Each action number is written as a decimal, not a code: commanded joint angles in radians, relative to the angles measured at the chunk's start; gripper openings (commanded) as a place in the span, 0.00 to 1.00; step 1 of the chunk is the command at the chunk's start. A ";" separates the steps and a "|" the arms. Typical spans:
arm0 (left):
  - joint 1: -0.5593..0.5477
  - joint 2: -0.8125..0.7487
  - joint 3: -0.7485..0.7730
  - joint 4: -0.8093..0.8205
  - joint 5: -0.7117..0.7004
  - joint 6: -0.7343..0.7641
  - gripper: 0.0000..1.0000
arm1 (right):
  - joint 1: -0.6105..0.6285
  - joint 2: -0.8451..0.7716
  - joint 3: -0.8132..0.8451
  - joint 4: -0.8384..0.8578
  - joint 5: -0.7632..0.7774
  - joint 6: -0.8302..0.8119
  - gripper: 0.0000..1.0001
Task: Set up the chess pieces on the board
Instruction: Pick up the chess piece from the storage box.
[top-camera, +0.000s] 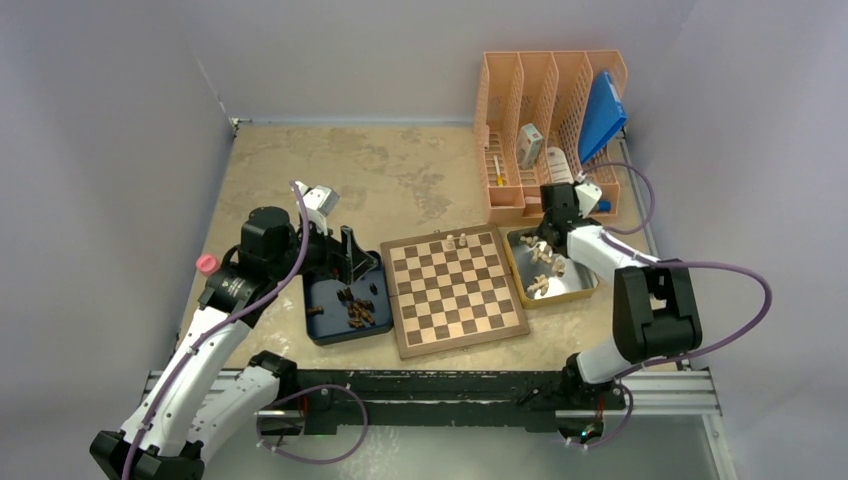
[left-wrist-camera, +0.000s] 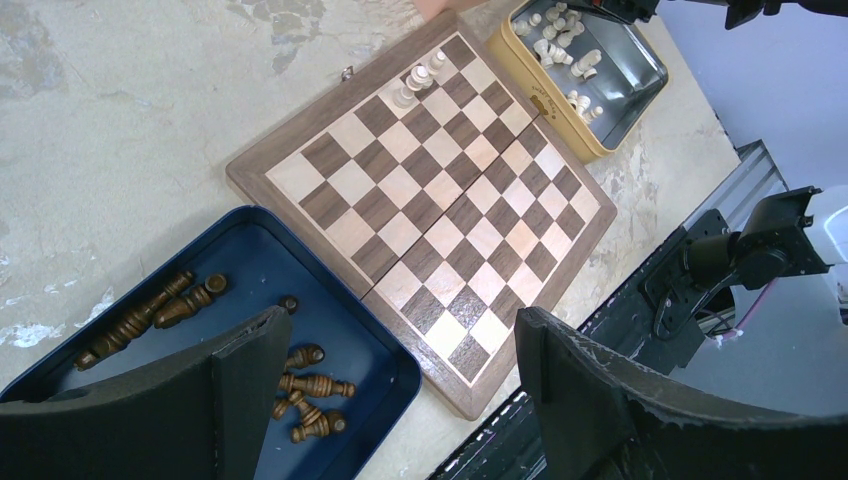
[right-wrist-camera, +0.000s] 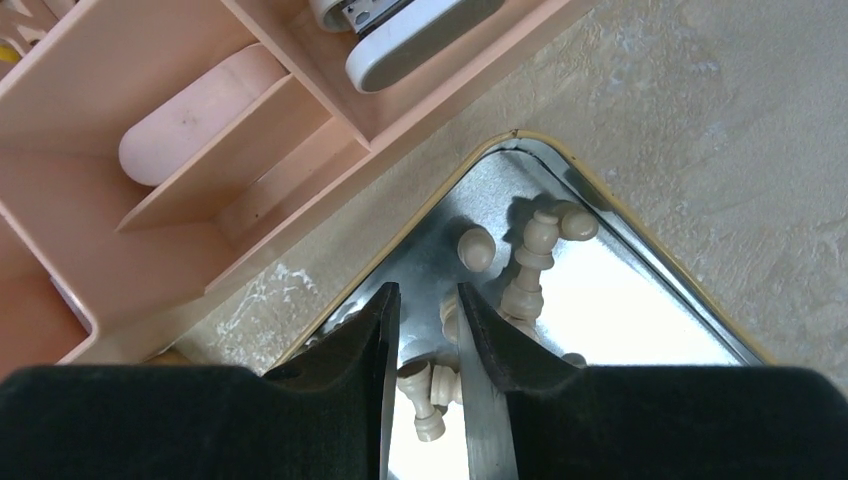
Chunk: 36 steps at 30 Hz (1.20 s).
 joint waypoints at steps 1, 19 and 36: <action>0.004 -0.010 -0.006 0.032 0.009 -0.008 0.83 | -0.017 0.008 -0.012 0.040 -0.008 0.016 0.30; 0.004 -0.006 -0.005 0.032 0.009 -0.008 0.83 | -0.019 0.011 -0.039 0.034 -0.029 0.028 0.26; 0.004 -0.007 -0.006 0.032 0.009 -0.008 0.83 | -0.019 -0.024 -0.042 0.025 -0.009 0.018 0.16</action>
